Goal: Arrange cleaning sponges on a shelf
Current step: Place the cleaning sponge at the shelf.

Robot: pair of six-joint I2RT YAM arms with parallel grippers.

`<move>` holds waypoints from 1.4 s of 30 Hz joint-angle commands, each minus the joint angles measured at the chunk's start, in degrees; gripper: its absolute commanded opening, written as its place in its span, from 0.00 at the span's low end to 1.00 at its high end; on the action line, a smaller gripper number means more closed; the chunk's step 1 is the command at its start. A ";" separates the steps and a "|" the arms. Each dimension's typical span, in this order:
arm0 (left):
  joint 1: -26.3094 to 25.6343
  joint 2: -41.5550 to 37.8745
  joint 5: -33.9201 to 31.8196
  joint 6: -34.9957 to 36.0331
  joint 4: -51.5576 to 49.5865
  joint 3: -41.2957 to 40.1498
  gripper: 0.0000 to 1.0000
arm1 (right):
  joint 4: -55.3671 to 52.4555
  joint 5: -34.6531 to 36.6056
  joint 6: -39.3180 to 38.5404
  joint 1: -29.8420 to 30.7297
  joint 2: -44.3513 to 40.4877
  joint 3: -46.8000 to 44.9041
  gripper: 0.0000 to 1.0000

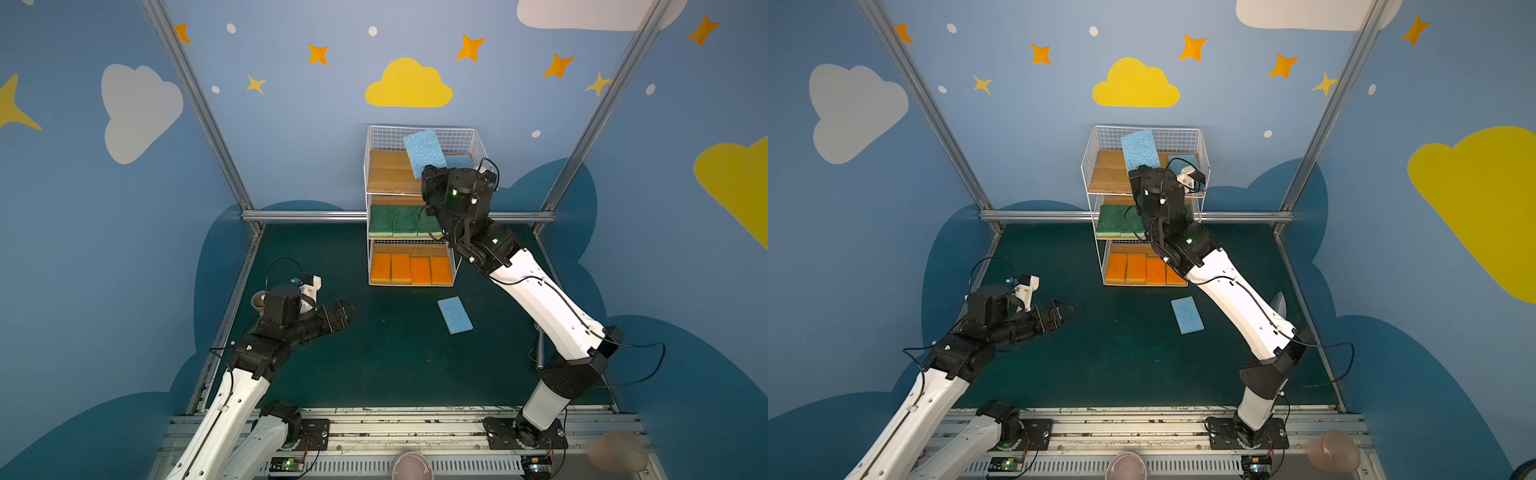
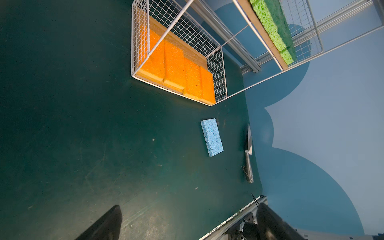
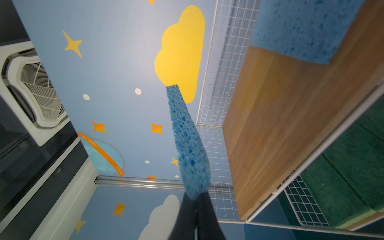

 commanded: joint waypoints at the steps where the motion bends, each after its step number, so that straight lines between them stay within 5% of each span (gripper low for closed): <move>1: 0.24 0.15 1.18 0.06 0.87 -0.64 1.00 | -3.98 3.34 6.15 -0.92 1.12 2.85 0.00; 20: 1.36 1.20 3.31 1.24 0.61 -0.82 0.99 | -4.76 -1.95 15.02 -5.63 6.08 2.32 0.00; 24: 1.45 1.39 3.23 1.31 0.52 -0.71 0.99 | -4.61 -1.97 14.40 -5.64 5.74 1.77 0.20; 34: 1.45 0.87 2.94 0.96 0.00 -1.14 1.00 | -3.62 -1.45 10.53 -5.19 3.70 0.53 0.45; 38: 1.45 0.60 2.86 0.80 -0.18 -1.05 1.00 | -3.79 -1.23 8.60 -4.50 1.95 -0.86 0.64; 42: 1.46 0.46 3.09 0.31 -0.09 -1.31 1.00 | -2.17 -1.05 7.33 -3.79 -0.40 -4.14 0.67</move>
